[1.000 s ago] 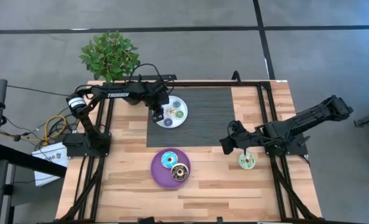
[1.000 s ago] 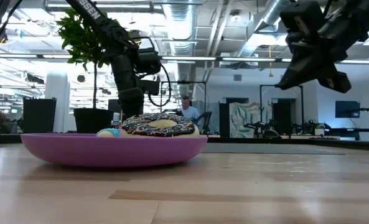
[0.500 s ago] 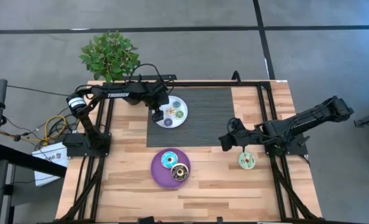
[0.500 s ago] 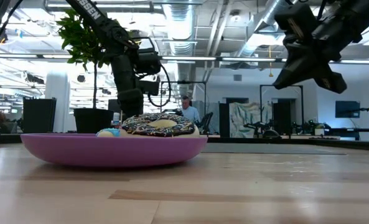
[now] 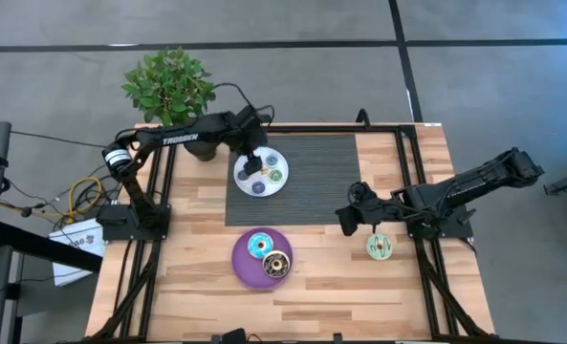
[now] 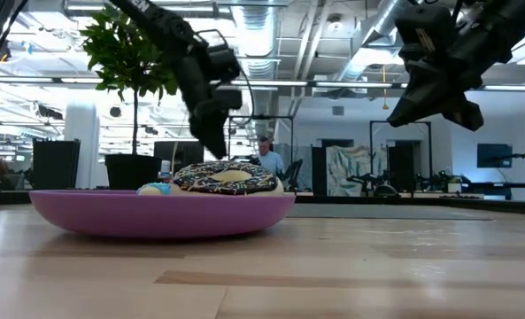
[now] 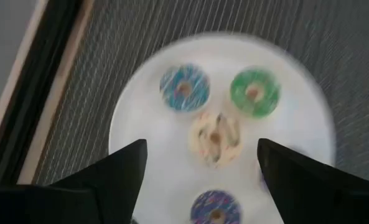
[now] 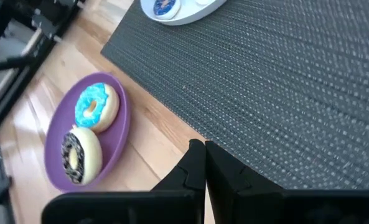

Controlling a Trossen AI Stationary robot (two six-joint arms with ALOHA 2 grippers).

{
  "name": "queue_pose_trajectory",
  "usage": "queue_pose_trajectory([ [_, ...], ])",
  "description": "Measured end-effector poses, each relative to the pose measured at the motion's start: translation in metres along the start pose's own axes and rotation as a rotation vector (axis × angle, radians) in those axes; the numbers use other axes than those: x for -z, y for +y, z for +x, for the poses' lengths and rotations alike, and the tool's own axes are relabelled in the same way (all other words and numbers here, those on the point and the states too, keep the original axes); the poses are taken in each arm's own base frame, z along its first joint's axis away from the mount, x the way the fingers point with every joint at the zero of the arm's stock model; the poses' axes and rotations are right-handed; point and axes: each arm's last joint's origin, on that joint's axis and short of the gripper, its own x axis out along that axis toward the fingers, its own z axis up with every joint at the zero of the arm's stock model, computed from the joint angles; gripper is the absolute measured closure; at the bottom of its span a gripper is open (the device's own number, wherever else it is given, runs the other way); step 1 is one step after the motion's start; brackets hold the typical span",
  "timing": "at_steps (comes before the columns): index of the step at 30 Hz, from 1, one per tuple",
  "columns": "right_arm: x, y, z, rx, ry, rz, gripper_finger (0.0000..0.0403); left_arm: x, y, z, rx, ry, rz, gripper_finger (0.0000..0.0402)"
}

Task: Pick & Place donuts
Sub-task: Put the large light green donut on the purple plate

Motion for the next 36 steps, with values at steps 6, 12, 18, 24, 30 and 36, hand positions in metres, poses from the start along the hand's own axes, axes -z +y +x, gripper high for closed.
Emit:
queue_pose_trajectory([
  [6,0.0,0.0,0.0,0.0,-0.001,-0.063,0.0403,-0.025,-0.012,-0.019,0.164,-0.101,-0.088,0.0102],
  [12,0.0,0.0,0.0,0.004,0.0,-0.064,0.0403,-0.034,-0.059,-0.019,0.343,-0.103,-0.034,0.0102],
  [18,0.0,-0.001,0.0,0.006,0.002,-0.124,0.0403,-0.049,-0.133,-0.023,0.417,-0.208,0.085,0.0102],
  [24,0.001,0.0,0.0,0.0,0.012,-0.241,0.0403,-0.054,-0.205,-0.036,0.446,-0.37,0.177,0.0102],
  [30,0.0,0.001,0.0,-0.009,0.004,-0.317,0.0403,-0.035,-0.243,-0.04,0.377,-0.302,0.259,0.0102],
  [36,0.0,0.0,0.0,-0.008,0.005,-0.322,0.0403,-0.013,-0.258,-0.04,0.306,-0.141,0.184,0.0102],
])
